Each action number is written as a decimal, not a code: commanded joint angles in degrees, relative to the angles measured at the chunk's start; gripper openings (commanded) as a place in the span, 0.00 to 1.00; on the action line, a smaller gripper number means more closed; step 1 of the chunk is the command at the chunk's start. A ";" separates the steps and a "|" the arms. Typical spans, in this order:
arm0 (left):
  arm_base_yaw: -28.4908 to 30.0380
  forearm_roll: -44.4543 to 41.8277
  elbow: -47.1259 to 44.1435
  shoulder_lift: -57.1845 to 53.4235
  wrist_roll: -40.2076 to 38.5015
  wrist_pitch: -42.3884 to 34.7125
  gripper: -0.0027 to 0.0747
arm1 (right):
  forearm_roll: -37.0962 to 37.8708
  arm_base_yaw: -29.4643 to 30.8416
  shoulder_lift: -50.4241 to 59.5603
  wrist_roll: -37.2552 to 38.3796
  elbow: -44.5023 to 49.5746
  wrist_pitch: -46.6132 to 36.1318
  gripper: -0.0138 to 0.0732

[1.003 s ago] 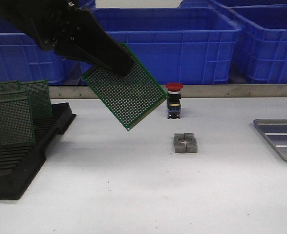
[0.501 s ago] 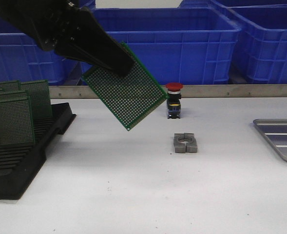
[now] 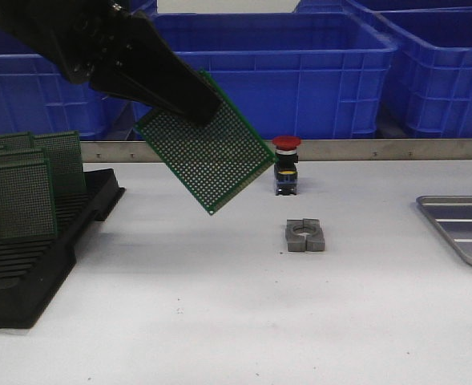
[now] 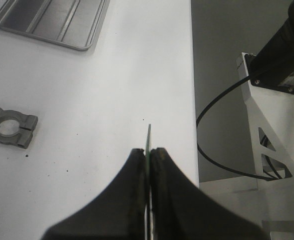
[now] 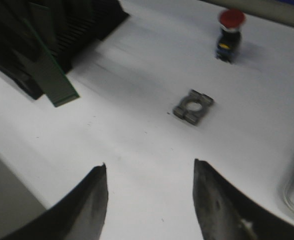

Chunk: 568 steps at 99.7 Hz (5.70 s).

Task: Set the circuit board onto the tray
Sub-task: 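Bring the right gripper to the board and grasp its lower edge, then open the left gripper, releasing the board to the right gripper, then carry the board with the right gripper and lower it onto the silver tray, then move the left gripper back to the rack and grasp another green board, then lift the second board out of the rack with the left gripper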

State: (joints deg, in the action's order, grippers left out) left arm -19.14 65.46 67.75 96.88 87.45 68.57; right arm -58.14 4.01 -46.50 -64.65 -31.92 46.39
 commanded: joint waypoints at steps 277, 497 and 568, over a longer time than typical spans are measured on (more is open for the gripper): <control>-0.53 4.96 1.97 -2.67 -0.36 4.38 0.72 | -1.65 9.45 -49.16 14.14 -22.98 -11.26 0.08; 9.45 -42.05 13.73 7.13 -0.72 -4.43 0.01 | 11.23 11.68 -52.14 13.90 -23.12 -14.05 0.88; 7.77 -7.20 21.81 5.94 -2.12 5.18 0.01 | 8.43 3.26 -48.68 -1.53 -27.30 -2.90 0.88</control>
State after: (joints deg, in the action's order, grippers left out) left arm -10.34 51.45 87.69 106.07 85.97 69.51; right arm -46.75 9.74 -98.49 -61.70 -57.27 41.36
